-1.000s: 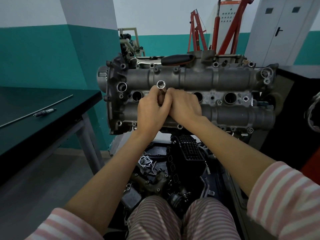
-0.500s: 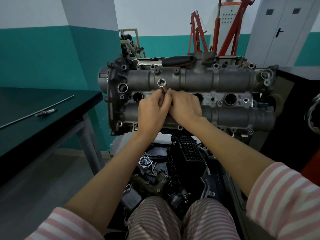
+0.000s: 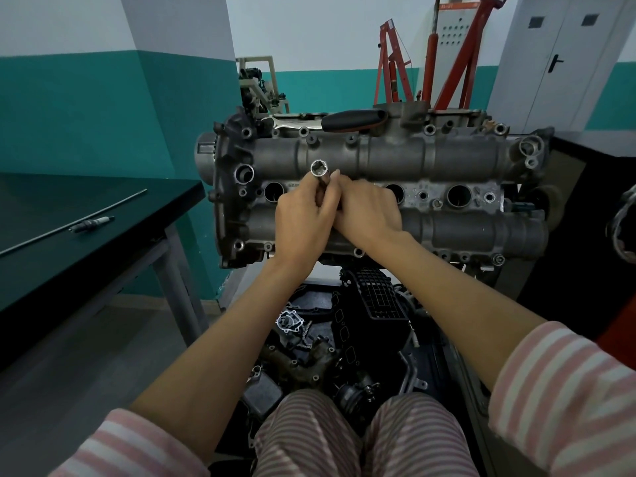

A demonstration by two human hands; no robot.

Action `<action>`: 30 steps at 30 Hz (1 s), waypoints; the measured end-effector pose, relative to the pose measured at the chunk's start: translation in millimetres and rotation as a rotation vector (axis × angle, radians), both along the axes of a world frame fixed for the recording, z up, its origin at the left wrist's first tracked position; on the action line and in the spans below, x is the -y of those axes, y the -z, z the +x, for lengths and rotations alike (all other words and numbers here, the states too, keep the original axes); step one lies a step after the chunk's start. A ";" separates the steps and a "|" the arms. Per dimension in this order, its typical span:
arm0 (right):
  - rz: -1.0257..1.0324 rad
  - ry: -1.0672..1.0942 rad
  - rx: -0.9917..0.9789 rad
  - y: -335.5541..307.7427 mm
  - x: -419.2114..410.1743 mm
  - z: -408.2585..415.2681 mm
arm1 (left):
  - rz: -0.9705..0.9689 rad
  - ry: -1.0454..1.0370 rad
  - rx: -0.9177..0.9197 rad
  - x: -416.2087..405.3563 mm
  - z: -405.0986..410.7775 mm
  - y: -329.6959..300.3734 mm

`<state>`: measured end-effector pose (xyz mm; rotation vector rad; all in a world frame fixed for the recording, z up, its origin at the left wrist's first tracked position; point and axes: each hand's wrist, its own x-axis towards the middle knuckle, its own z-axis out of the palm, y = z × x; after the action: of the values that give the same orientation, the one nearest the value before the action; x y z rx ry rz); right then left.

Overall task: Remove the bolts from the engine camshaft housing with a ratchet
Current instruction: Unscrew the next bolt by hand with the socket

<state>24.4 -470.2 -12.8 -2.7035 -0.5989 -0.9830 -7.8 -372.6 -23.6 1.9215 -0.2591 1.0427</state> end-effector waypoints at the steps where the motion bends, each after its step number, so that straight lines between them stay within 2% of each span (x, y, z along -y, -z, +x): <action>1: -0.009 0.000 0.004 0.0 -0.1 -0.4 | -0.002 -0.006 0.002 0.1 0.4 -0.4; 13: 0.040 -0.001 -0.050 -0.5 -1.6 1.2 | 0.022 0.001 0.005 1.2 -3.8 0.7; 30: 0.008 -0.008 -0.003 1.2 -0.9 0.4 | 0.025 -0.015 0.009 1.4 -2.0 -0.9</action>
<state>24.8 -469.4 -14.0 -2.6935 -0.6034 -0.9773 -9.8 -374.1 -22.7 1.9437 -0.2647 1.0630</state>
